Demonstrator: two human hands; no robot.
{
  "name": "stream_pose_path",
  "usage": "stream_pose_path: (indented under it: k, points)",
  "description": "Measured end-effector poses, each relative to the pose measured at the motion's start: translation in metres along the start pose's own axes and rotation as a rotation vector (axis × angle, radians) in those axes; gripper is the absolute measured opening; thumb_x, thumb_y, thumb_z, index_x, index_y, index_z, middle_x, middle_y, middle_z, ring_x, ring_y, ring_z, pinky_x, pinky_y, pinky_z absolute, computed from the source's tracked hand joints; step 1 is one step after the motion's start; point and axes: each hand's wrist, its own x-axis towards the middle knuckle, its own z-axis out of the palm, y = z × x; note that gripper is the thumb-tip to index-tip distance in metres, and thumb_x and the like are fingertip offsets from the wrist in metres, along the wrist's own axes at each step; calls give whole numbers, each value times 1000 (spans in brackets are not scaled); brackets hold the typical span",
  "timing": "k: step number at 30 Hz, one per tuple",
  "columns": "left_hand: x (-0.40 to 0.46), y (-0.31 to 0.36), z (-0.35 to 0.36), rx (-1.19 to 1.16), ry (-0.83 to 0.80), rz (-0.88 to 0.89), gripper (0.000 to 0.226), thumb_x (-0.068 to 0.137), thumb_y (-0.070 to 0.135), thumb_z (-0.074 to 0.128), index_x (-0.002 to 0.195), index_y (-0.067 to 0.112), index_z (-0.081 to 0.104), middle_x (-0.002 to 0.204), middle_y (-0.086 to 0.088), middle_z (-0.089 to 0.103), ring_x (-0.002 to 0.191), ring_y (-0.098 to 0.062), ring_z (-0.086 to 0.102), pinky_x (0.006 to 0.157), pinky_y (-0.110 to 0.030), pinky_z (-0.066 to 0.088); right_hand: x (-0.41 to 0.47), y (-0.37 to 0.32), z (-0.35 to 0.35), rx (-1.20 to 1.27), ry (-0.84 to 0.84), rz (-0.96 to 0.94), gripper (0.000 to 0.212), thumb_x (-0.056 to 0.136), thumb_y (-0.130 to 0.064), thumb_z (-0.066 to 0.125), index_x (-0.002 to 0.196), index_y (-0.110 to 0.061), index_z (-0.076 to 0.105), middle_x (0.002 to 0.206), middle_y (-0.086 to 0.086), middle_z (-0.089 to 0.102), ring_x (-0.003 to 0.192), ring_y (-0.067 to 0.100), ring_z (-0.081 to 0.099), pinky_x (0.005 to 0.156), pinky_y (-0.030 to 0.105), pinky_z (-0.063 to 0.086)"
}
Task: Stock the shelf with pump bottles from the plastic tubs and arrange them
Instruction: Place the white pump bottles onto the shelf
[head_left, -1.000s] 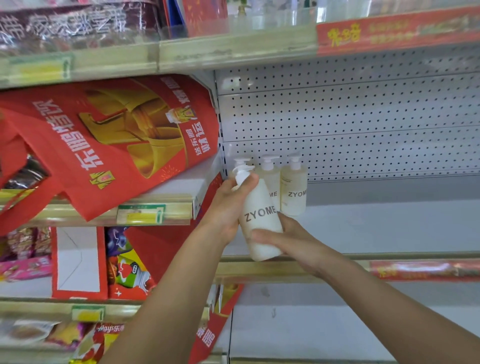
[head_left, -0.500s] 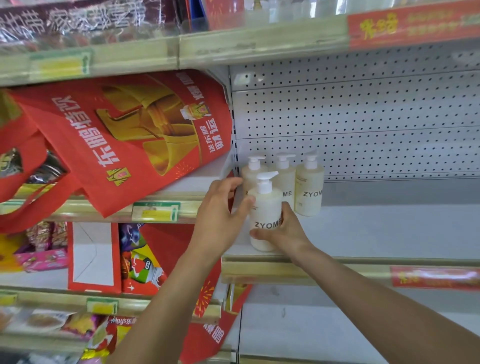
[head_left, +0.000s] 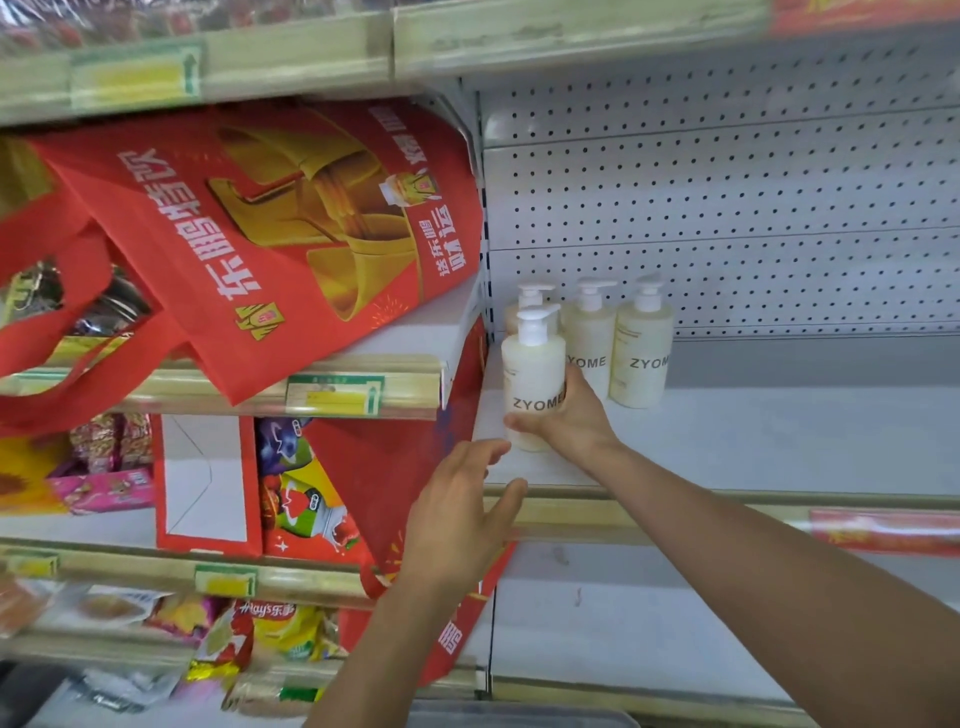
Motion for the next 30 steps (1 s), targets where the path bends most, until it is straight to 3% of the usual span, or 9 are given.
stream_pose_path:
  k: [9, 14, 16, 20, 23, 30]
  points:
    - [-8, -27, 2, 58, -81, -49, 41, 93, 43, 56, 132, 34, 50, 127, 17, 52, 120, -5, 51, 93, -35, 48, 11, -2, 14, -35, 43, 46, 83, 61, -27, 90, 128, -15, 42, 119, 1, 57, 103, 17, 54, 82, 29, 43]
    - [-18, -39, -2, 101, -93, -51, 43, 91, 46, 57, 132, 34, 49, 127, 14, 52, 120, -10, 50, 91, -39, 50, 1, 0, 10, -153, 26, 101, 101, 61, -36, 87, 142, -15, 29, 136, 7, 45, 127, 26, 45, 104, 41, 42]
    - [-23, -42, -5, 118, -76, -29, 43, 91, 47, 58, 131, 33, 49, 125, 11, 53, 118, -12, 50, 90, -39, 50, -22, -2, 4, -245, 59, 45, 92, 73, -34, 80, 146, -15, 26, 141, 9, 38, 132, 27, 38, 107, 43, 37]
    - [-40, -47, -9, 106, 44, 44, 40, 91, 41, 61, 127, 25, 56, 118, 2, 55, 111, -21, 53, 88, -37, 49, -92, -6, -7, -461, 221, -300, 61, 86, -28, 66, 140, -15, 41, 138, 5, 46, 124, 23, 43, 95, 41, 42]
    - [-60, -52, -8, 107, 62, 67, 48, 89, 49, 48, 126, 20, 58, 117, -1, 57, 108, -24, 55, 87, -39, 49, -138, 3, -8, -560, 241, -452, 50, 86, -28, 62, 132, -15, 50, 131, 4, 53, 114, 24, 51, 89, 40, 43]
    - [-122, -99, 21, 88, -154, 4, 42, 92, 37, 60, 130, 20, 55, 126, -1, 56, 117, -24, 53, 91, -40, 48, -220, 64, 19, -643, 123, -320, 43, 86, -37, 51, 122, -15, 58, 117, 5, 61, 98, 29, 61, 74, 37, 49]
